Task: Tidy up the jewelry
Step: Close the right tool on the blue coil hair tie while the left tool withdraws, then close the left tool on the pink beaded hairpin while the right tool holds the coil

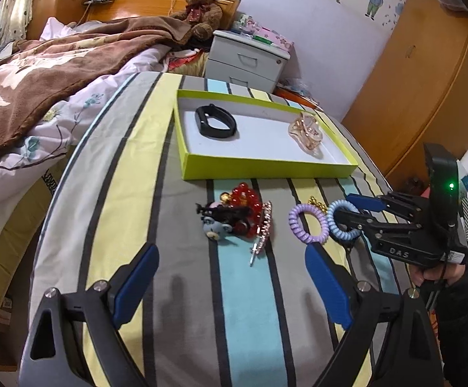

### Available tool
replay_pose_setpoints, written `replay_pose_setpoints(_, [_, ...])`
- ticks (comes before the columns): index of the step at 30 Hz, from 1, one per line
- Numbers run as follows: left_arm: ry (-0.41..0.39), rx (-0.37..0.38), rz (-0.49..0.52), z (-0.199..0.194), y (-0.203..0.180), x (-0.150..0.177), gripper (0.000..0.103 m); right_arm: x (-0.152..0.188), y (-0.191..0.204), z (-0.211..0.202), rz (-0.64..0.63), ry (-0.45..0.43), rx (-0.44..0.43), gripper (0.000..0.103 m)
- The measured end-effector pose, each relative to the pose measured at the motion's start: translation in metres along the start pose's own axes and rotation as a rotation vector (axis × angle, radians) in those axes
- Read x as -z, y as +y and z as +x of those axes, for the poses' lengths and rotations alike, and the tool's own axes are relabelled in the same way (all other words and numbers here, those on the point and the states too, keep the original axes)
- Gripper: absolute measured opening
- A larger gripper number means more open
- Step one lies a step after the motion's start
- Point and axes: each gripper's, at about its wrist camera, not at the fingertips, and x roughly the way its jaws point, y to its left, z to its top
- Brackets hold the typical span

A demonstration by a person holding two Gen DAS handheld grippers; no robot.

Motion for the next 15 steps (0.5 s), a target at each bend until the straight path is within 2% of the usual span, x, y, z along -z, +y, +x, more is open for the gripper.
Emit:
replay_pose_setpoints(1, [0.001, 0.001, 0.003, 0.001, -0.001, 0.0, 0.093, 0.0, 0.001, 0.001, -0.006, 0.002, 0.002, 0.027])
replay_pose_setpoints(7, [0.009, 0.002, 0.038, 0.003, -0.012, 0.001, 0.093, 0.001, 0.002, -0.002, -0.025, -0.005, -0.001, 0.024])
replay_pose_setpoints(8, [0.01, -0.002, 0.043, 0.003, -0.014, 0.001, 0.093, 0.001, 0.003, -0.003, -0.024, -0.01, -0.004, 0.02])
replay_pose_setpoints(9, [0.009, -0.005, 0.048, 0.003, -0.015, 0.001, 0.093, 0.002, 0.003, -0.005, -0.022, -0.019, -0.009, 0.01])
replay_pose_setpoints(15, [-0.013, -0.048, 0.082, 0.001, -0.028, -0.001, 0.093, 0.003, -0.003, -0.016, 0.015, -0.063, -0.02, 0.009])
